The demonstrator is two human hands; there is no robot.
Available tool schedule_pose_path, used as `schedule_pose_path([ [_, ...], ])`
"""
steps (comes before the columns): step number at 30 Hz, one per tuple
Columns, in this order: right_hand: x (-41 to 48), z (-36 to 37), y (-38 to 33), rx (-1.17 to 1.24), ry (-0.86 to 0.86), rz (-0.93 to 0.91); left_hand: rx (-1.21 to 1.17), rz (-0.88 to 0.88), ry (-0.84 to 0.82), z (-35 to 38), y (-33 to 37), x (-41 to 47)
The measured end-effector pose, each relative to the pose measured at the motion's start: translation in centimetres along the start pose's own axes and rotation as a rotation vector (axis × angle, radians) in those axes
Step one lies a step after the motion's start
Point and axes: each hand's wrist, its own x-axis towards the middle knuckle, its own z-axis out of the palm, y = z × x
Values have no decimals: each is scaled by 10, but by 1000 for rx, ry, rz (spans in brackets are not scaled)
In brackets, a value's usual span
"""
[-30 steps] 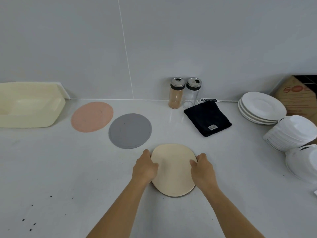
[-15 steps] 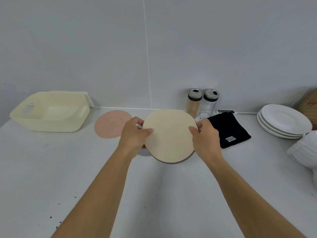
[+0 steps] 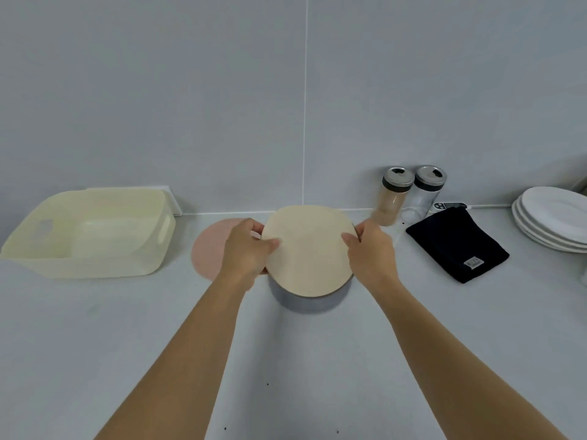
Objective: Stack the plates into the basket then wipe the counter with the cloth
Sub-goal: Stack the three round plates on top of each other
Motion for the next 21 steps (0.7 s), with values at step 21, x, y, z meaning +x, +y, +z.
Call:
schedule_pose_path([
  [21, 36, 46, 41, -453, -279, 354, 547, -246, -32, 34, -61, 37],
])
